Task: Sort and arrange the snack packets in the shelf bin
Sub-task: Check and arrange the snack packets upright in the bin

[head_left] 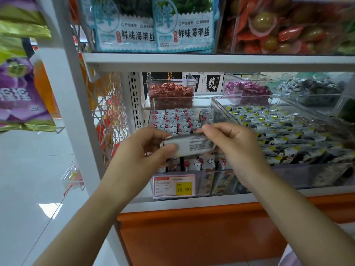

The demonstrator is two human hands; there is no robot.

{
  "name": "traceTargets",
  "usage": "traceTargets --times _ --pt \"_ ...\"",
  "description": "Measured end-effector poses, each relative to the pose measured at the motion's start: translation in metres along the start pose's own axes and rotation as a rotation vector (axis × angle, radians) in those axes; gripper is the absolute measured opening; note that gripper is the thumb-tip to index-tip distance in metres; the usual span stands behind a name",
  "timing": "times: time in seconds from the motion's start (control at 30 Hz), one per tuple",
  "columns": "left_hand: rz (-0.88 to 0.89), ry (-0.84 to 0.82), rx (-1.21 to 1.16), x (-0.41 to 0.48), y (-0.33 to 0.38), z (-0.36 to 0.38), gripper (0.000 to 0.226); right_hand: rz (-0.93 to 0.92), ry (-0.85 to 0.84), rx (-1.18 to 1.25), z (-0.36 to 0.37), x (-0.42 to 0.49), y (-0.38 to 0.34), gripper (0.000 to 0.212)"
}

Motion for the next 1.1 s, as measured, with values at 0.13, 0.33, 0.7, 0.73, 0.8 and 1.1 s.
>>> traceTargets --times 0.13,0.33,0.7,0.73,0.8,1.1 --pt "-0.013 0.111 -0.104 0.005 -0.004 -0.013 0.018 0.030 -0.199 0.022 0.014 0.000 0.004 0.043" --pt "0.228 0.224 0.681 0.000 0.011 0.004 0.066 0.085 0.174 0.050 -0.024 0.005 0.019 0.022" --pt "0.222 0.066 0.917 0.001 -0.014 0.028 0.043 0.061 0.109 -0.239 -0.019 0.012 0.021 0.020" --pt "0.230 0.063 0.881 0.000 -0.013 0.027 0.037 0.063 0.079 -0.296 -0.016 0.014 0.022 0.032" --pt "0.233 0.049 0.838 -0.002 -0.014 0.025 0.030 0.042 0.018 -0.391 -0.010 0.017 0.023 0.046" --pt "0.254 0.072 0.781 -0.002 -0.012 0.023 0.012 -0.166 -0.218 -0.649 0.033 0.034 -0.002 0.052"
Point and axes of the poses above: each hand's wrist, its own x-axis towards the middle knuckle, its own z-axis out of the palm, y = z × x, the point moved 10 cm from there along x, towards the middle knuckle, and after that the axes turned 10 degrees about -z, right-handed, at the moved point
